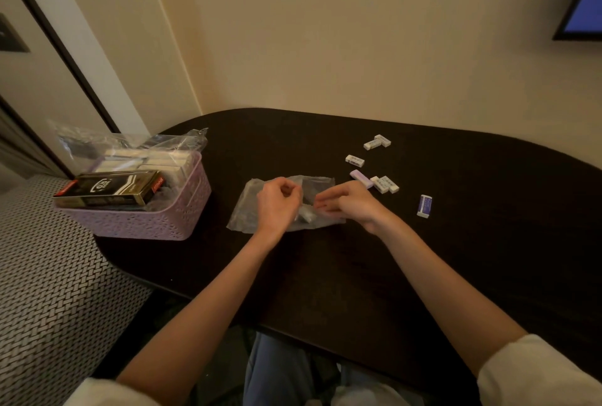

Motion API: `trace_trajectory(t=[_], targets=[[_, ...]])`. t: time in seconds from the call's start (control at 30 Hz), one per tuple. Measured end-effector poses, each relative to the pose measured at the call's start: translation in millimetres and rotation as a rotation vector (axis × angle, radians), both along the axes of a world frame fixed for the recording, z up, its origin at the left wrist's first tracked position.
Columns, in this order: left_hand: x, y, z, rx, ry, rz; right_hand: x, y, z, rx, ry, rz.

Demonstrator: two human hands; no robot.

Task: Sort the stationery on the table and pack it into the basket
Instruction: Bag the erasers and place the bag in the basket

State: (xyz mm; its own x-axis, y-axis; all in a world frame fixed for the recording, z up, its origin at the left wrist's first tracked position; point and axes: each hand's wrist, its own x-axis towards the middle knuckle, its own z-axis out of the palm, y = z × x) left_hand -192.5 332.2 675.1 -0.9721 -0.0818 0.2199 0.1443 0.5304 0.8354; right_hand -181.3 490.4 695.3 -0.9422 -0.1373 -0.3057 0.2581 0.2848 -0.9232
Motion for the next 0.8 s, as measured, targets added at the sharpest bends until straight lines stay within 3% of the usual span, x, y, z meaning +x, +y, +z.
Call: trace_trajectory(t=[0.17, 0.37, 0.47, 0.6, 0.7, 0.8], targets=[[-7.9, 6.3, 15.1, -0.221, -0.050, 0.025, 8.5, 32.7, -3.8, 0.063, 0.122, -0.220], [-19.6, 31.8, 35.0, -0.713, -0.172, -0.114, 14.8, 81.2, -19.6, 0.562, 0.270, -0.536], [-27.7, 45.2, 34.6, -0.873, -0.174, -0.142, 17.6, 93.0, -24.5, 0.818, 0.220, -0.625], [-36.6, 52.6, 31.8, -1.046, -0.129, -0.155, 19.3, 95.4, -28.8, 1.049, 0.064, -0.563], [-38.6, 48.1, 31.8, -1.070, -0.057, -0.136, 14.8, 95.2, -34.1, 0.997, 0.002, -0.502], [-41.4, 34.4, 25.8, -0.899, 0.007, -0.122, 10.7, 91.6, -35.7, 0.910, -0.001, -0.486]])
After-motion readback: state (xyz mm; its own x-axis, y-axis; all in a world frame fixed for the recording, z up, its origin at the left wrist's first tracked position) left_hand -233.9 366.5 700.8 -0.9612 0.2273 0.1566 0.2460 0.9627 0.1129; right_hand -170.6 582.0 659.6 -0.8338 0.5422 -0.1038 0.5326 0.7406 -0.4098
